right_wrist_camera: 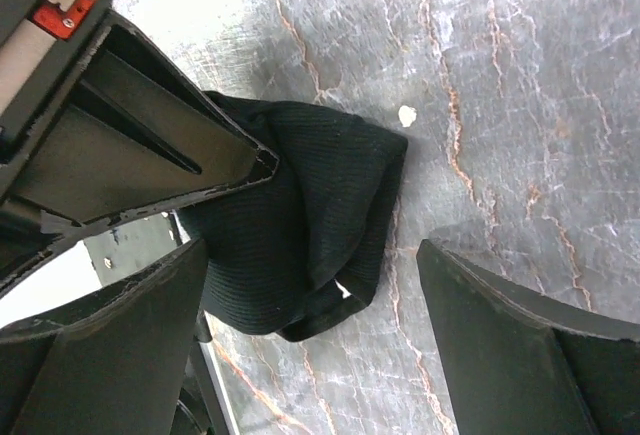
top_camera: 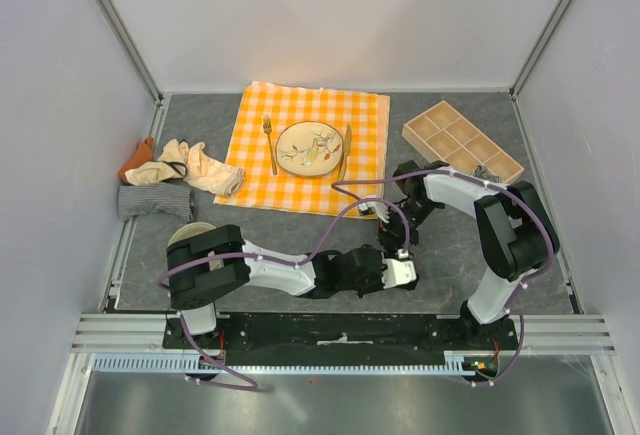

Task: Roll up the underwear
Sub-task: Roll the underwear to the center of the board, then pick up the underwear from the center of the board.

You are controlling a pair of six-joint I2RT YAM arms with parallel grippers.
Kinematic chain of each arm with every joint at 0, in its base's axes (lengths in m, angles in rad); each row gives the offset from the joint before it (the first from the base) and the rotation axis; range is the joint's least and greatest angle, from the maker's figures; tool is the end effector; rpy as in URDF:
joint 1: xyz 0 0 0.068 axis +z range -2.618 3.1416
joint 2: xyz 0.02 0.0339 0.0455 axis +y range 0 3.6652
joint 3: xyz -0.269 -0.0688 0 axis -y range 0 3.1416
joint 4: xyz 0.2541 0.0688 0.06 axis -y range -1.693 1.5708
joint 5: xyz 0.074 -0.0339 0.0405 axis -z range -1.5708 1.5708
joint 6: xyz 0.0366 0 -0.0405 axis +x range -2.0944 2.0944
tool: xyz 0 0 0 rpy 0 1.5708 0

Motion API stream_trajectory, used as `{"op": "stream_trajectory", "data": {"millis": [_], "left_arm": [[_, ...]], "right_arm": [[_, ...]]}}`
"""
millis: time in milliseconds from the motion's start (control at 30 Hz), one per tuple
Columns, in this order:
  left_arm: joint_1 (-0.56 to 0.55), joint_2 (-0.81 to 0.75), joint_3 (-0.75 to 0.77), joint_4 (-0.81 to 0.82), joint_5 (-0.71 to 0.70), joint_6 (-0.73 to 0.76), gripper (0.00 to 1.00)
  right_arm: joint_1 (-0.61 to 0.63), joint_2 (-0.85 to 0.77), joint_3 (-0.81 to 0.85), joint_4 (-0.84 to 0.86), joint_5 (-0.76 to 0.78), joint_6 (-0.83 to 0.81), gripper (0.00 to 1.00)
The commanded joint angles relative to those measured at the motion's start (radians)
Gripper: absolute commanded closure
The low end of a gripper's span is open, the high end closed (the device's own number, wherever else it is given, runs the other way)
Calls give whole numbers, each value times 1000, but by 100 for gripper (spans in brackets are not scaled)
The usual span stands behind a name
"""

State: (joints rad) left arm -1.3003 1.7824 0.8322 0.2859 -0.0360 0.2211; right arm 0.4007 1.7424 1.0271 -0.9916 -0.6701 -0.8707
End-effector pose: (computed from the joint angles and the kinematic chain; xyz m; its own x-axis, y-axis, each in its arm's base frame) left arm 0.0975 -0.3467 0.1365 0.0488 0.6442 -0.7633 0.9683 0.1569 0.1943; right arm 0.2519 0.1314 0.1555 -0.4133 -0.8261 -0.3832 -0.8447 0.1906 0.5002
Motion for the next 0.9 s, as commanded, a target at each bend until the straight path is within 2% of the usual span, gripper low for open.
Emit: {"op": "stream_trajectory", "data": {"millis": [0,233,333,367,433,533,567,633,667,700,867], "left_arm": [[1,57,13,-148,-25,-45,98],[1,74,42,-186,-51,-66,98],[4,75,47,-192,-62,-80,98],[6,77,47,-192,-68,-84,98],[9,77,47,-192,-76,-94,98],[15,69,45,-192,-99,-117,98],[16,63,45,-191,-103,-124,97],[22,31,38,-183,-116,-141,88],[22,17,25,-179,-119,-147,84],[24,2,18,-166,-120,-155,75],[27,-168,-59,-143,-119,-193,58]], "right_arm": [[18,51,-1,-44,-11,-37,6],[62,77,-13,-65,-2,-56,14],[73,78,-18,-70,18,-57,21],[78,81,-19,-68,38,-56,30],[79,98,-22,-73,50,-62,36],[78,118,-21,-73,60,-65,56],[79,123,-22,-73,63,-65,68],[79,117,-16,-65,69,-67,82],[78,109,-18,-61,72,-62,95],[76,94,-16,-55,84,-56,100],[55,37,7,-44,127,-60,100]]}}
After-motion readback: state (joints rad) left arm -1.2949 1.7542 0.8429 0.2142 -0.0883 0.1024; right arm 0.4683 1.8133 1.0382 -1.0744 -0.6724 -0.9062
